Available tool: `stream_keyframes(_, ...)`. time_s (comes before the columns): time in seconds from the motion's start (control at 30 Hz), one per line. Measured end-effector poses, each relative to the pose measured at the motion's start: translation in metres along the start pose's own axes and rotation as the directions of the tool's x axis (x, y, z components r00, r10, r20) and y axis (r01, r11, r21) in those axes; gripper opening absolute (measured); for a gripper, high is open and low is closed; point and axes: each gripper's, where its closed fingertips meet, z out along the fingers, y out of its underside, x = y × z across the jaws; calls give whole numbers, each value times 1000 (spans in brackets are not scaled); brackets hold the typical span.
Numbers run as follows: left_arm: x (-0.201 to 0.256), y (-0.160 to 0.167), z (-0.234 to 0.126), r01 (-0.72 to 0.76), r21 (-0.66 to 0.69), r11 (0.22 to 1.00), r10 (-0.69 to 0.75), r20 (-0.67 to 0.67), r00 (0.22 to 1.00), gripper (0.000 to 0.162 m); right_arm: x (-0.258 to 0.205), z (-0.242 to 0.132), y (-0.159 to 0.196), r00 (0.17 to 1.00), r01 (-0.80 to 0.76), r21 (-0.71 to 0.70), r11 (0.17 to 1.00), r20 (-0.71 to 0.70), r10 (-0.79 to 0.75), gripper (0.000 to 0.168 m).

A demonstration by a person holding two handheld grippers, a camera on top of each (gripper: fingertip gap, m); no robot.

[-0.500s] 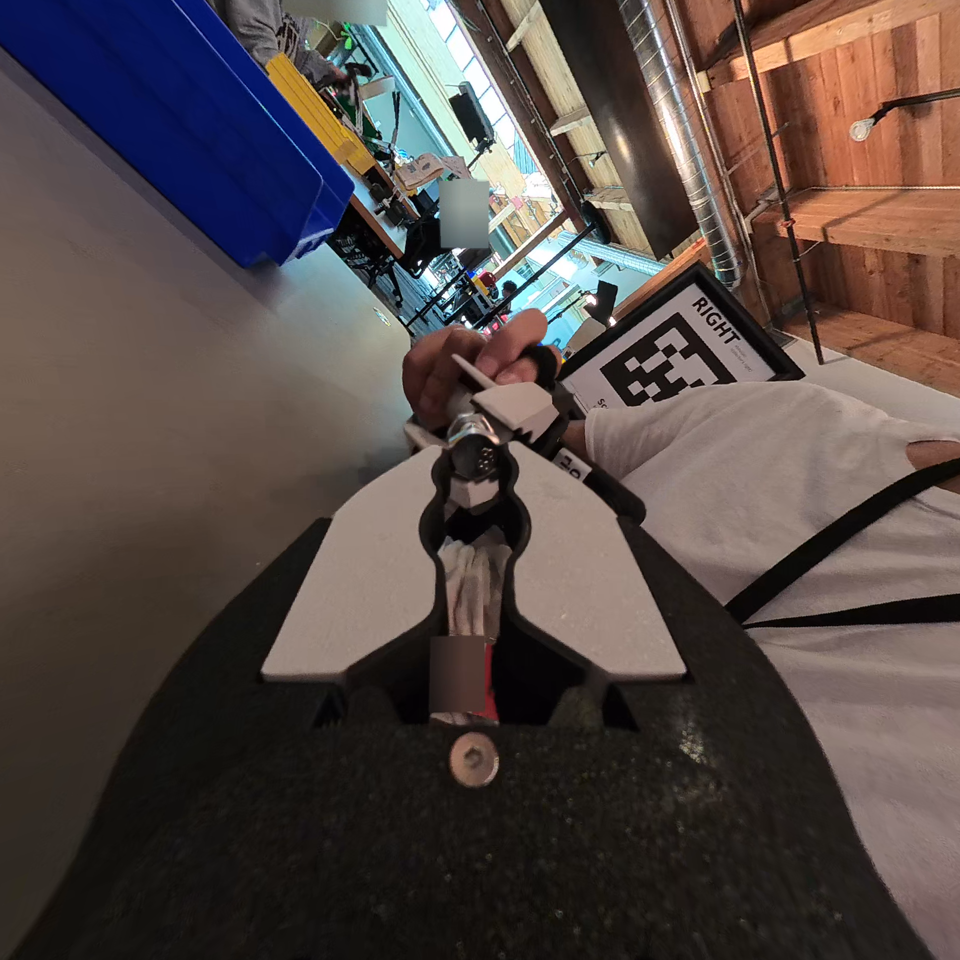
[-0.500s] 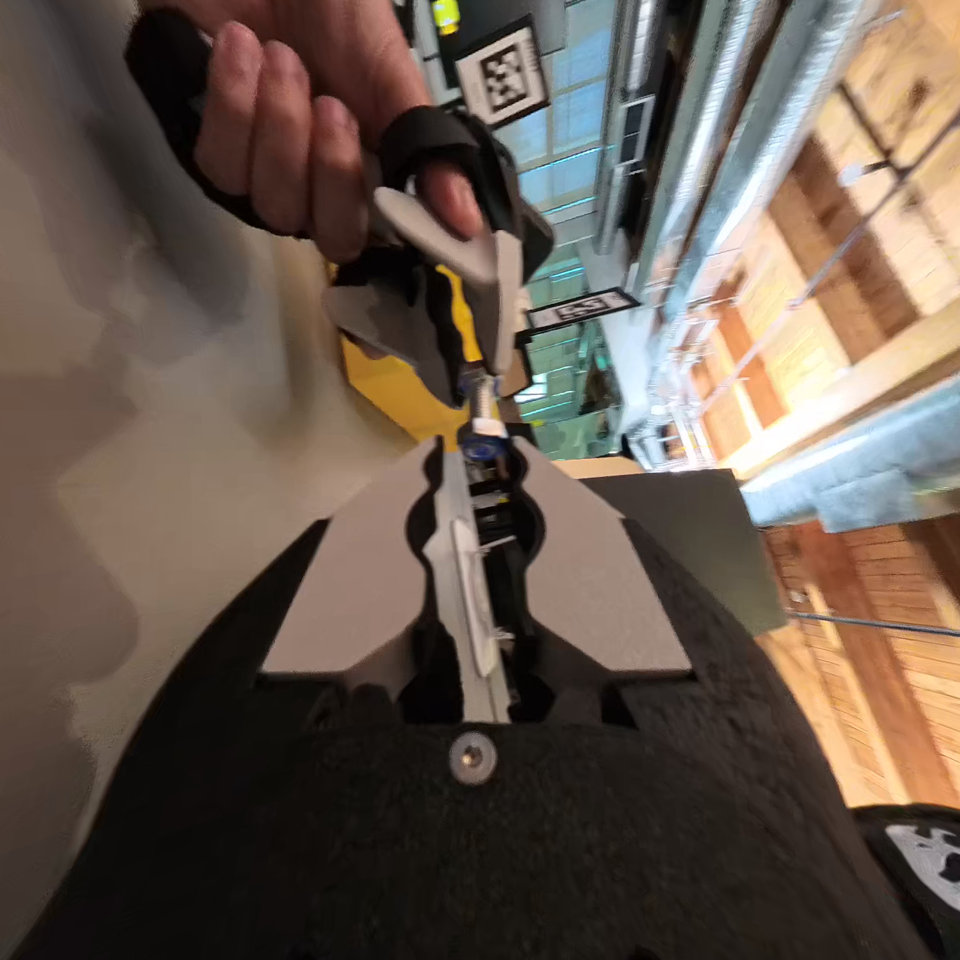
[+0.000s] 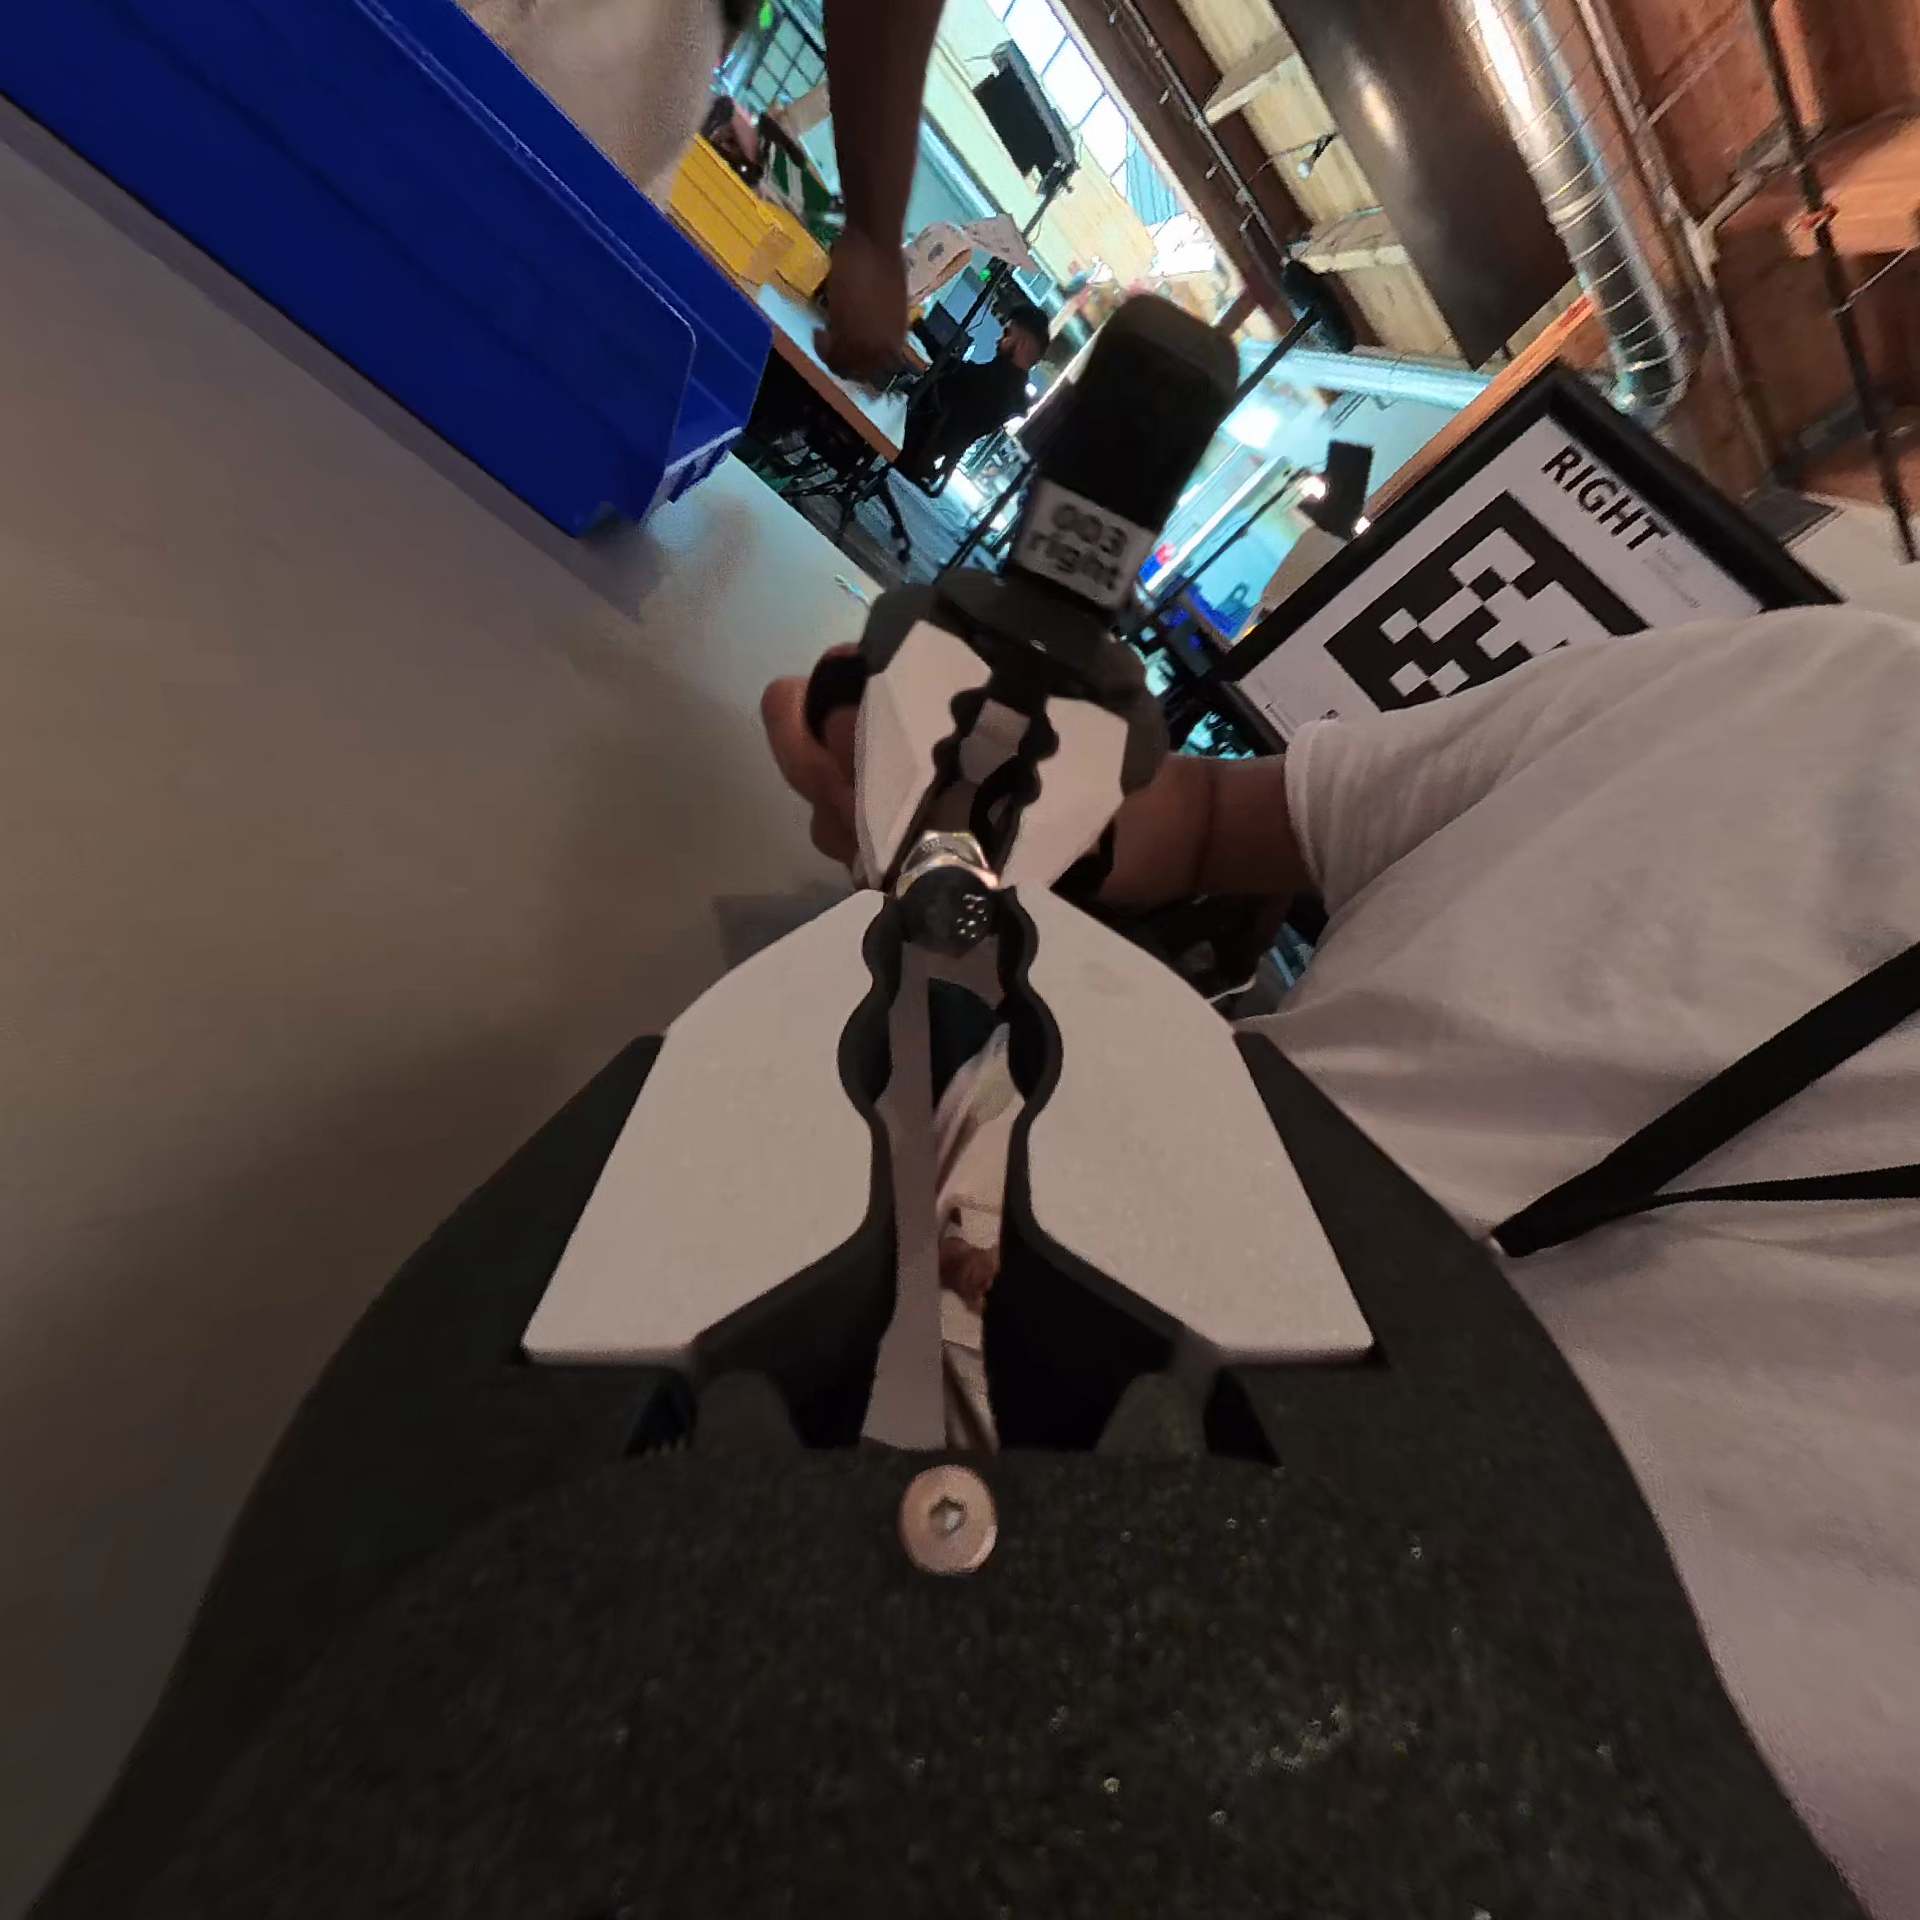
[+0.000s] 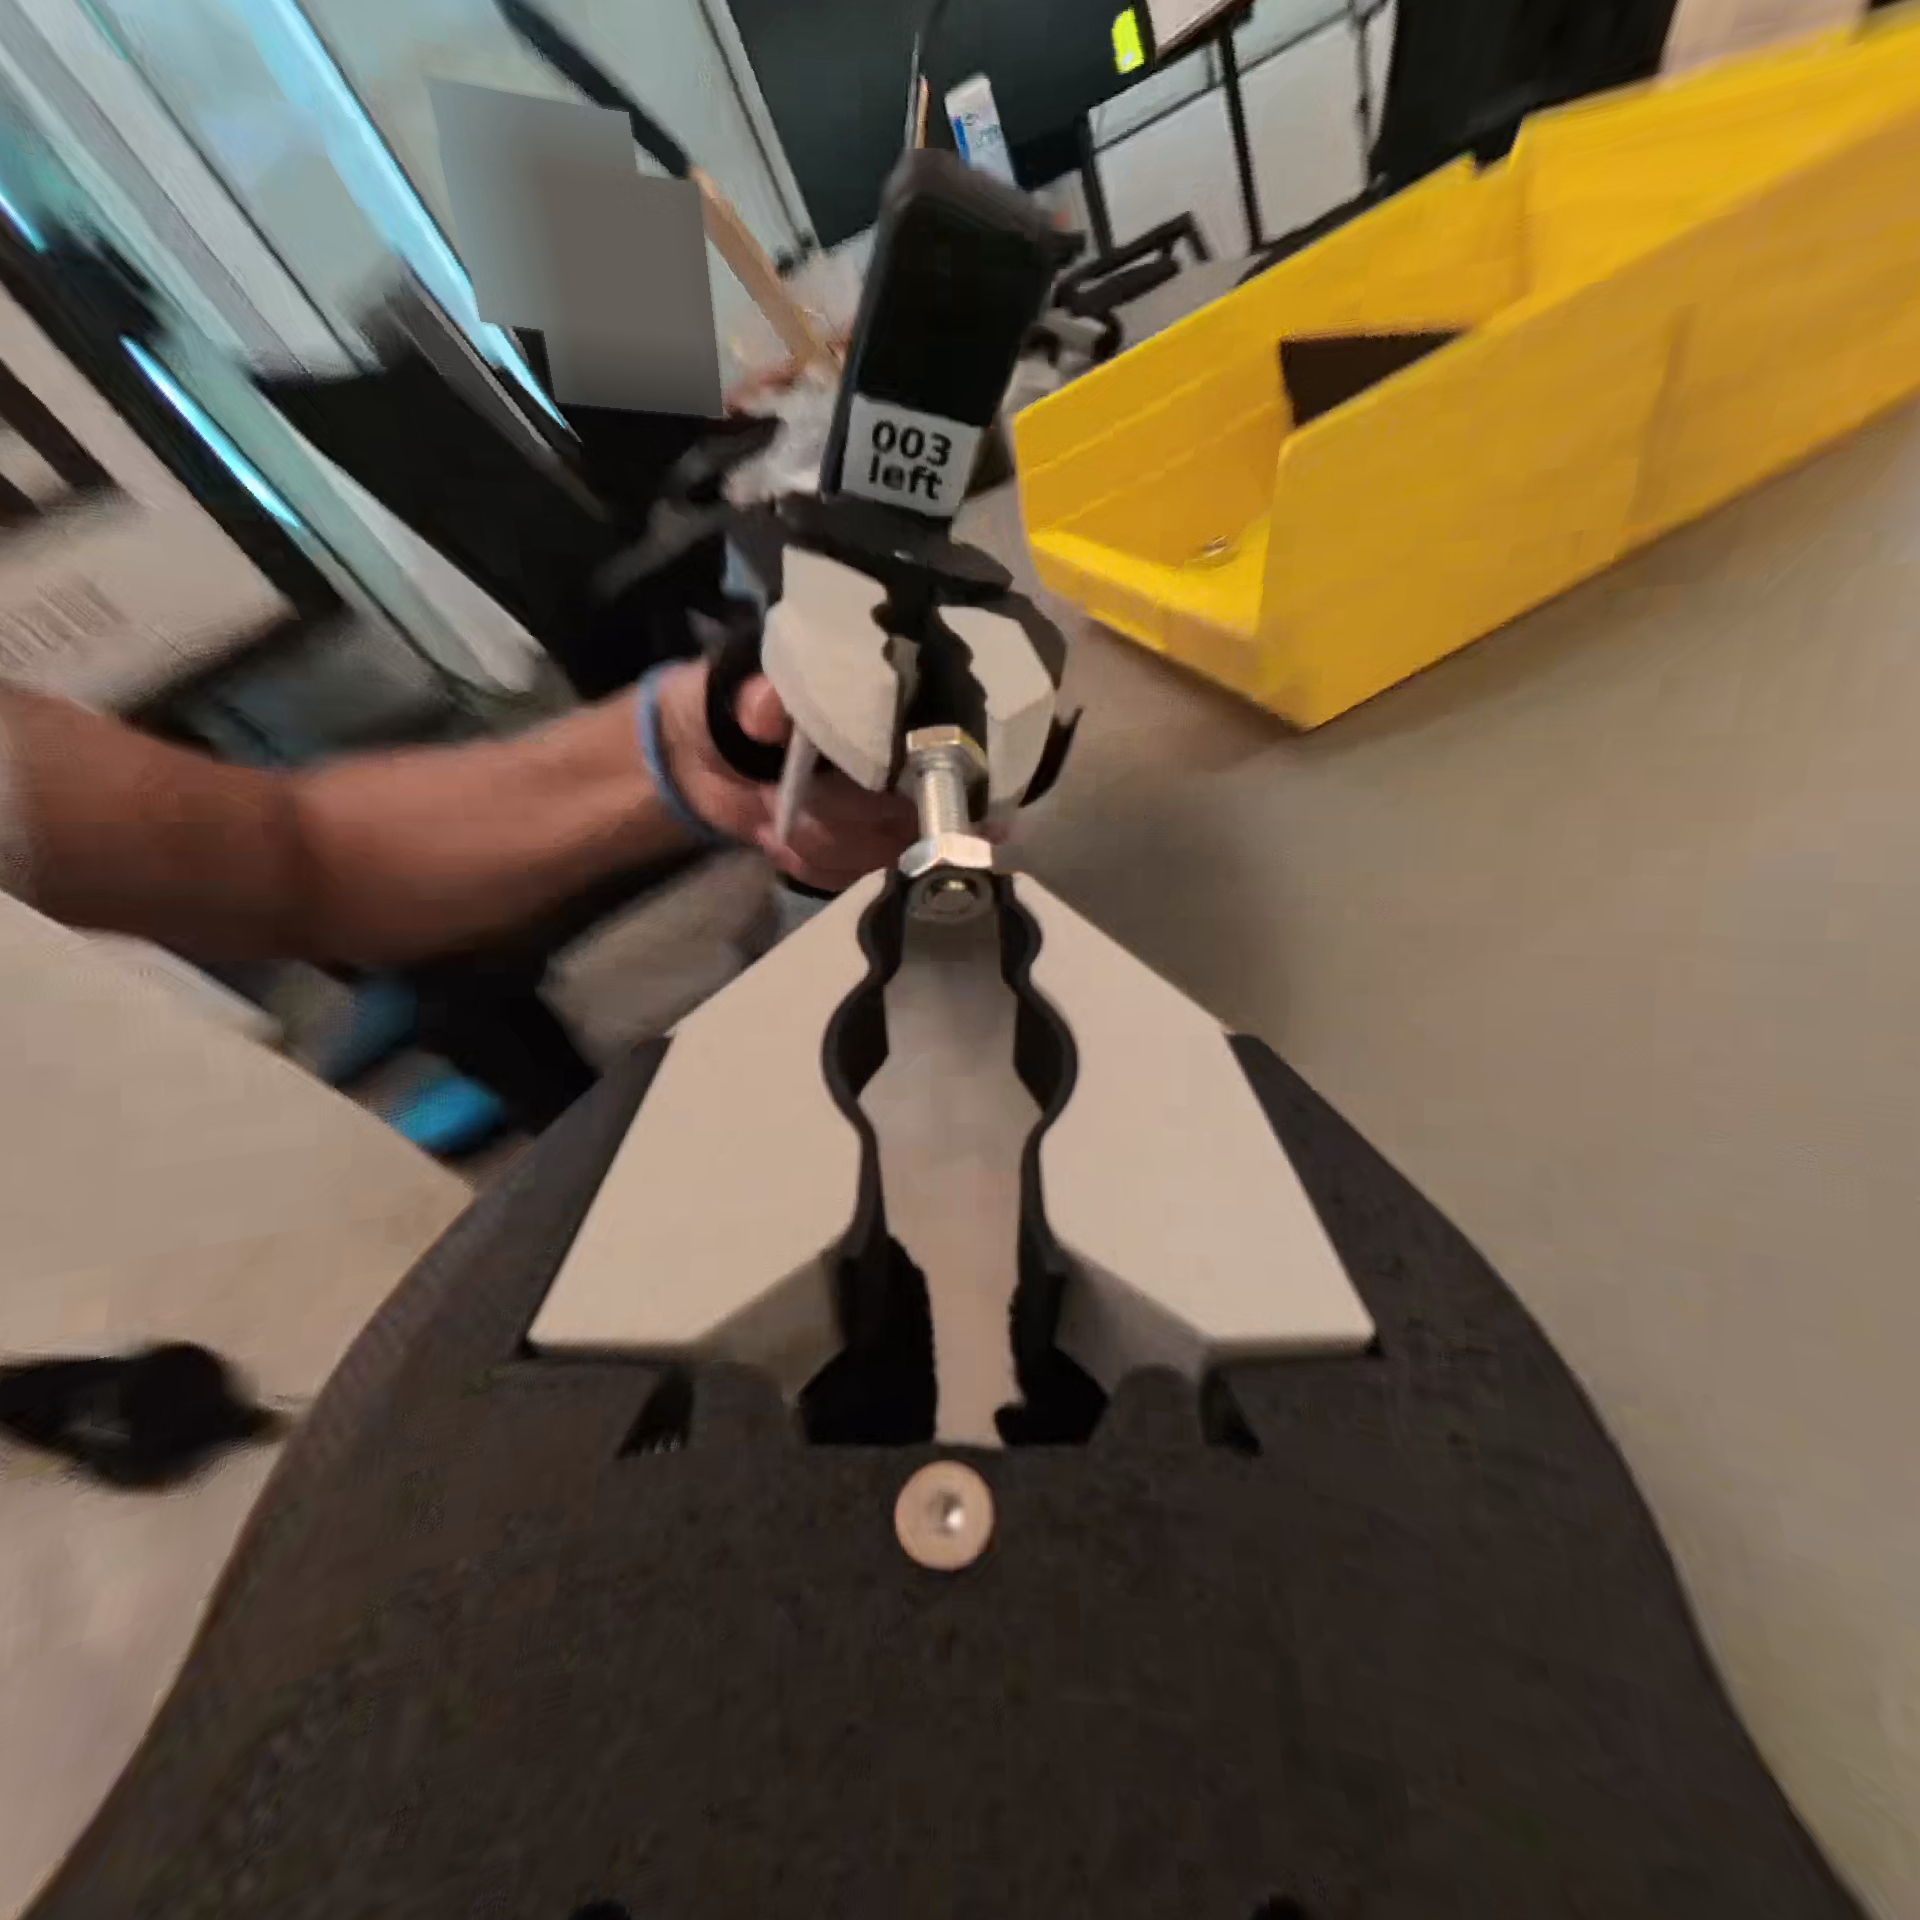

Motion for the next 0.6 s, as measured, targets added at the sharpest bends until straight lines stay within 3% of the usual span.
stream_keyframes(0.1,5,-2,0,-97,-3,995,97,19,995,17,-6,-1,-7,891,-422,25,906,198,409,16)
stream_keyframes(0.2,7,-1,1,-243,-39,969,245,73,967,17,-9,-2,-9,648,-709,-61,703,338,683,16)
stream_keyframes(0.27,10,-4,0,-297,-27,955,298,89,950,17,-11,-3,-13,561,-775,-82,626,366,742,16)
stream_keyframes(0.33,15,-10,-1,-307,10,952,306,80,949,17,-14,-3,-20,591,-760,-51,648,361,722,26)
stream_keyframes(0.37,17,-12,-2,-313,24,949,311,78,947,17,-16,-5,-25,628,-731,-22,682,368,685,30)
stream_keyframes(0.43,20,-17,-5,-295,60,954,291,61,955,17,-22,-7,-26,779,-560,14,828,349,521,40)
stream_keyframes(0.5,19,-23,-9,-238,104,966,235,42,971,17,-24,-5,-14,953,-223,8,975,211,217,43)
stream_keyframes(0.53,18,-25,-11,-212,123,970,209,32,977,17,-22,-6,-10,992,-12,0,1000,122,11,43)
stream_keyframes(0.6,18,-30,-14,-162,159,974,164,2,987,17,-20,-7,-5,915,401,-51,915,-14,-402,44)
